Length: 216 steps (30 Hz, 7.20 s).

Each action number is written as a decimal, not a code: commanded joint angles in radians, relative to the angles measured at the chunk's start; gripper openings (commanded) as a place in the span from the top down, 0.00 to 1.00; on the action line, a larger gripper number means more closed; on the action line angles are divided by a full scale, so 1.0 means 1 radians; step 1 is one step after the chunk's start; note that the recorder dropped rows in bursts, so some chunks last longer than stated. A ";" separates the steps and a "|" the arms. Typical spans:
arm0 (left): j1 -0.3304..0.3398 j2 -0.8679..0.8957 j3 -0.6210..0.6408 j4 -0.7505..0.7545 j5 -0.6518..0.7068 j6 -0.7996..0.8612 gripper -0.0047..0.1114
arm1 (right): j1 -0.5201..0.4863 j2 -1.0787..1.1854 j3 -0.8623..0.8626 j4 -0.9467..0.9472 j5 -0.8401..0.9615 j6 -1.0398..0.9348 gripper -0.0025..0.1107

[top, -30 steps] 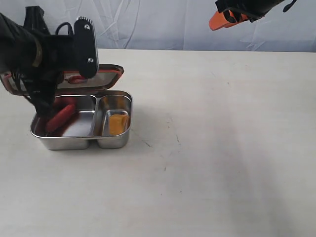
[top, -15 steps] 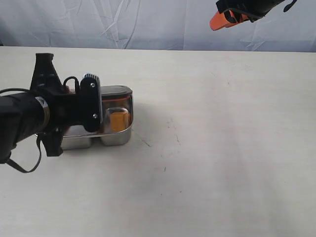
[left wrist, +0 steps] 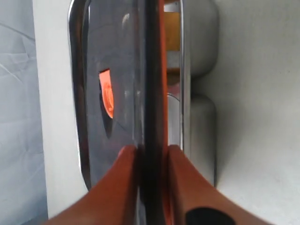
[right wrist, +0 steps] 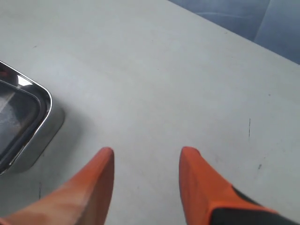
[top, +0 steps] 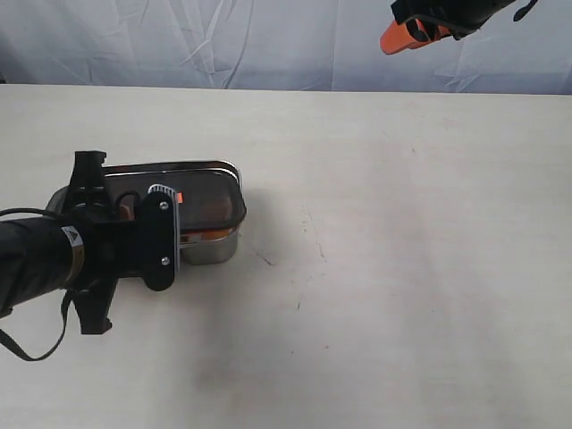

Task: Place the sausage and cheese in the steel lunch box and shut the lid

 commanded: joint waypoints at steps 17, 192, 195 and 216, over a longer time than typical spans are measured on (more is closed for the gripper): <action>-0.001 0.063 0.022 -0.265 -0.072 -0.012 0.71 | -0.007 -0.010 0.001 0.057 0.074 -0.008 0.60; 0.604 0.017 -0.456 -1.322 0.341 0.482 0.96 | 0.270 0.326 -0.001 -0.048 -0.037 0.298 0.99; 0.654 -0.002 -0.456 -1.355 0.326 0.484 0.96 | 0.302 0.326 -0.012 -0.103 -0.027 0.357 0.99; 0.680 -0.008 -0.456 -1.381 0.312 0.491 0.96 | 0.473 0.339 -0.189 -0.466 0.109 0.600 0.99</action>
